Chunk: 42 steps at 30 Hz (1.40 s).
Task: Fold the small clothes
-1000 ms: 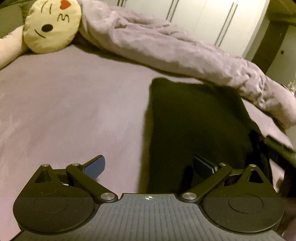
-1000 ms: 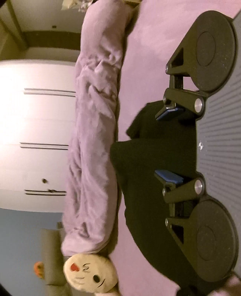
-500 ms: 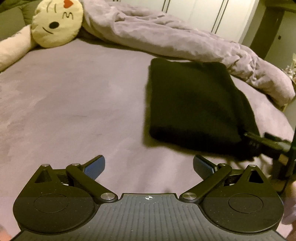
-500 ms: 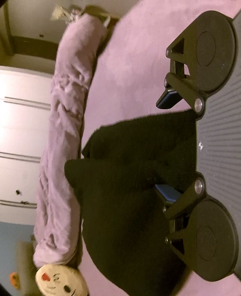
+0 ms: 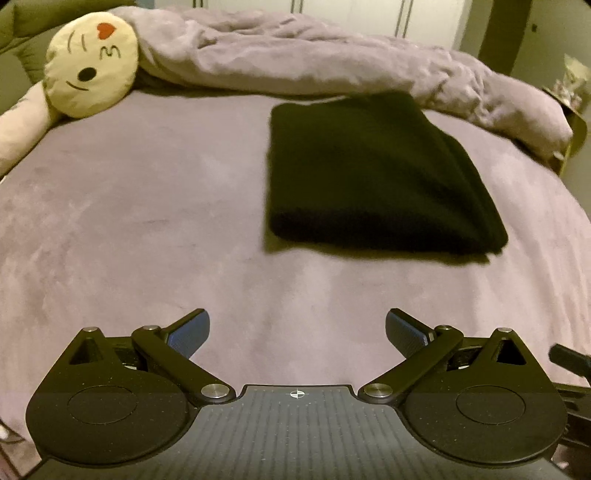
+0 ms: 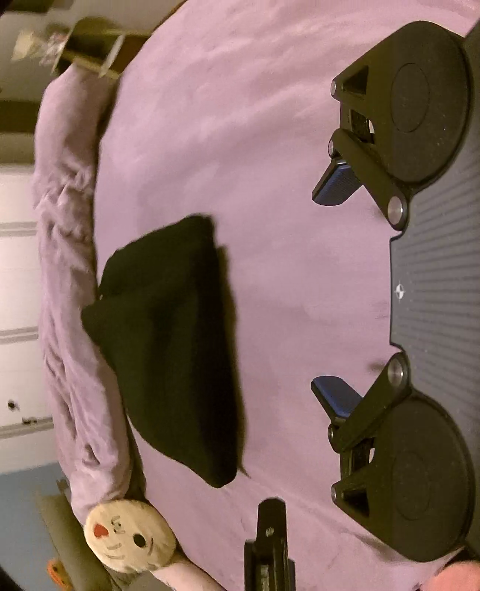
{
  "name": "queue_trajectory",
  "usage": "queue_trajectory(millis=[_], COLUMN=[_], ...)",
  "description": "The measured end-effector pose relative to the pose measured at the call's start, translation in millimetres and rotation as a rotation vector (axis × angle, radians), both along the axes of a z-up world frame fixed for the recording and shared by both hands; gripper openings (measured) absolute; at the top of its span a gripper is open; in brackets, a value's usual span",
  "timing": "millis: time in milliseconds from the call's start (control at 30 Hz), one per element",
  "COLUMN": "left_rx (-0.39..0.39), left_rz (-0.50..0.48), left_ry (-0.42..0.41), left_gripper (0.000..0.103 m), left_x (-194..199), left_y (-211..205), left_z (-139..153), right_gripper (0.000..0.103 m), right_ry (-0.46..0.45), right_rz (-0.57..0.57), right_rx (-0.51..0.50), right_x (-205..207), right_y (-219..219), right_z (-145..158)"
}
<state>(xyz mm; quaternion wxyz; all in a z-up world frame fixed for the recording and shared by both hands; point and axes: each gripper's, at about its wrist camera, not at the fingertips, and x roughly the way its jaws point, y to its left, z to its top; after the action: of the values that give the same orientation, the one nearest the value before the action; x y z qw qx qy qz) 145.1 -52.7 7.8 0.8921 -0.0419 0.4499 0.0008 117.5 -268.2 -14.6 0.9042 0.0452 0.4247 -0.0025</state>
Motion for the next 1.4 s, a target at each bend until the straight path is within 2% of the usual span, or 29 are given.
queue_trajectory(millis=[100,200,433,667,767,933,1400], left_rx=[0.032,0.050,0.064,0.104,0.089,0.122,0.110], left_rz=[-0.003,0.015,0.032,0.034,0.014,0.003,0.019], left_ry=[0.009,0.023,0.045,0.050,0.039,0.072,0.088], left_gripper=[0.103,0.103,0.103,0.103,0.103,0.103,0.103], left_x=[-2.4,-0.1,7.2,17.2,17.8,24.1,27.4], left_y=[-6.2,-8.7,-3.0,-5.5,-6.1,-7.2,0.3], left_z=[1.8,6.4,14.1,21.1,23.1,21.4,17.2], right_gripper=[0.099,0.099,0.099,0.099,0.099,0.099,0.099], right_ry=[0.047,0.097,0.106,0.089,0.084,0.096,0.091], right_rz=[-0.037,-0.026,-0.025,0.015,0.036,0.058,0.042], right_rx=[-0.016,-0.030,-0.040,-0.155,-0.171,-0.205,-0.195], right_x=[-6.3,1.9,14.1,34.6,41.3,49.4,56.3], right_y=[-1.9,-2.2,9.6,34.7,40.3,49.1,48.4], right_z=[6.5,10.0,22.6,33.9,38.1,38.4,38.2])
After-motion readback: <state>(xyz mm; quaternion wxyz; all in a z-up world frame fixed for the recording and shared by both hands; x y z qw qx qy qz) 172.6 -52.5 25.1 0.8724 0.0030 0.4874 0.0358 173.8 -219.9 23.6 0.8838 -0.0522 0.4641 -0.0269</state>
